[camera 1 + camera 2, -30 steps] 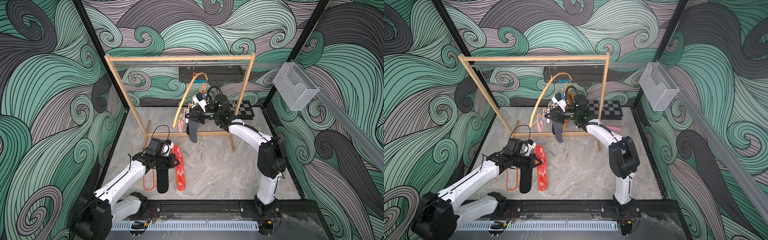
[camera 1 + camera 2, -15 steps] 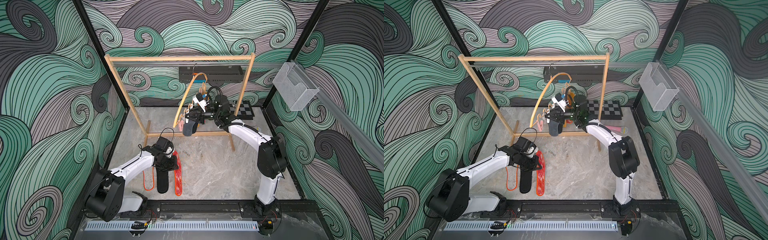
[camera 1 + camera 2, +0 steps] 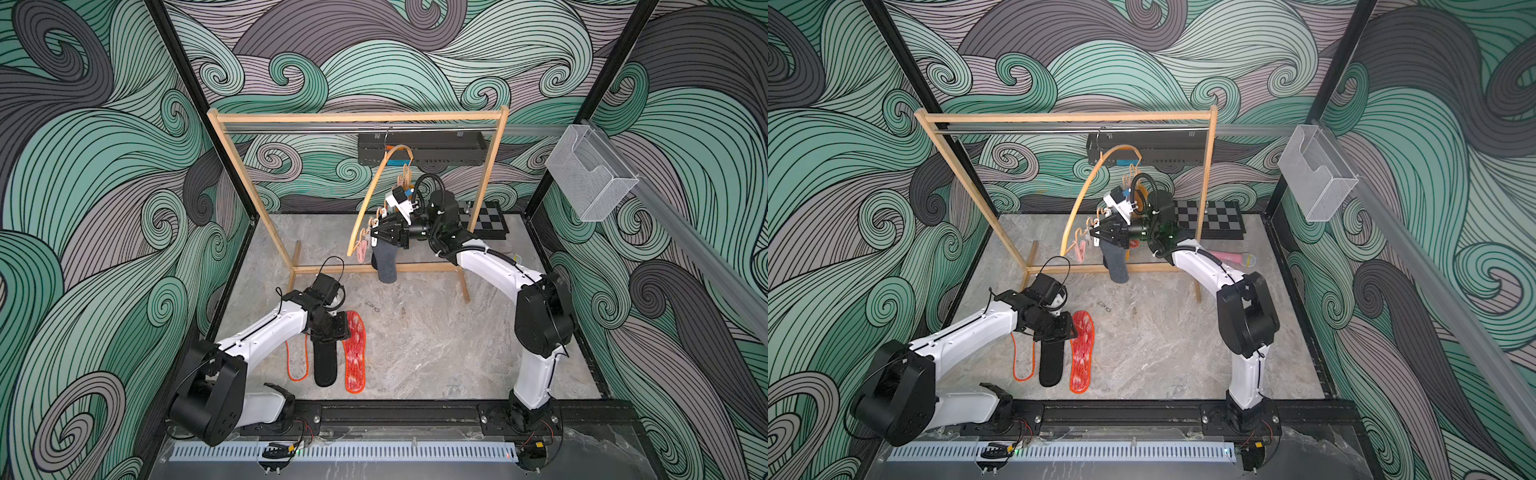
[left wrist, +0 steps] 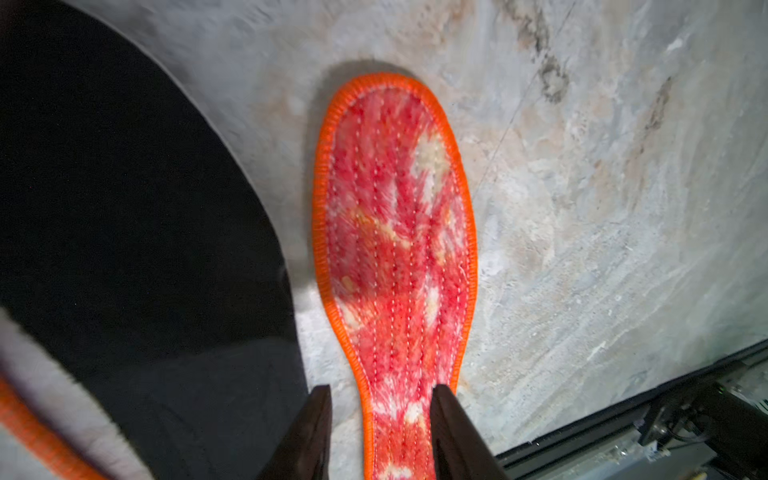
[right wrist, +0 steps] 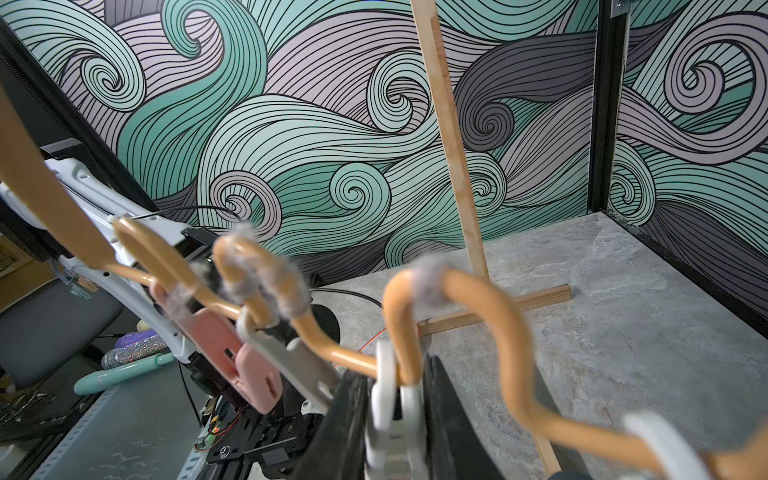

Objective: Take the shoe insoles off the hanger
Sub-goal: Place the insole at the center of the board.

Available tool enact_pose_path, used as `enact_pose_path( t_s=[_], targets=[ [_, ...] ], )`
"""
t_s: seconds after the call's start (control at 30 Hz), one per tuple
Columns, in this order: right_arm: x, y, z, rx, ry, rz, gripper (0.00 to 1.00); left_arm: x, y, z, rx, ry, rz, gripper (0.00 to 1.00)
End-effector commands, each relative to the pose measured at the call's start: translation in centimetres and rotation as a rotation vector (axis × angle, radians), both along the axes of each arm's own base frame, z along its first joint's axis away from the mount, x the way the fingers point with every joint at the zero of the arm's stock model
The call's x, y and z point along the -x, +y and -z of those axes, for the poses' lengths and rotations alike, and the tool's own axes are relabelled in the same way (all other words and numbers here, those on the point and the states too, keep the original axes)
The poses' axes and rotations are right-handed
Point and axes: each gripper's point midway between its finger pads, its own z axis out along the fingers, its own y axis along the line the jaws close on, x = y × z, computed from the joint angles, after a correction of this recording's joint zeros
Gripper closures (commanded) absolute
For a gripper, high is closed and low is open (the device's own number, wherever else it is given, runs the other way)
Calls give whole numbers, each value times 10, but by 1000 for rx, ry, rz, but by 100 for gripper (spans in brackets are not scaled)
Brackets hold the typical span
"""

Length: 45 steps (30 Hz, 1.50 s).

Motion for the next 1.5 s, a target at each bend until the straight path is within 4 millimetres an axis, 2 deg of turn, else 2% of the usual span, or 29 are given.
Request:
enact_pose_path(
  t_s=[0.0,0.1,0.23,0.33,0.4,0.63,1.47],
  targets=[
    [1,0,10,4,10,-22,97,-8,20,-16,-95,-60,-50,58],
    [1,0,10,6,9,-24,97,-10,13,-32,-43,-108,-39,58],
    [1,0,11,9,7,-21,97,-11,-5,-74,75,-213,53,58],
    [0,0,13,12,8,-20,97,-10,-6,-105,92,-301,126,58],
    [1,0,14,14,8,-19,97,-10,-3,-116,81,-356,152,58],
    [-1,-1,13,20,9,-10,97,-11,0,-120,102,-495,161,58],
    [-12,1,25,44,37,12,97,-3,2,-125,115,-521,162,58]
  ],
)
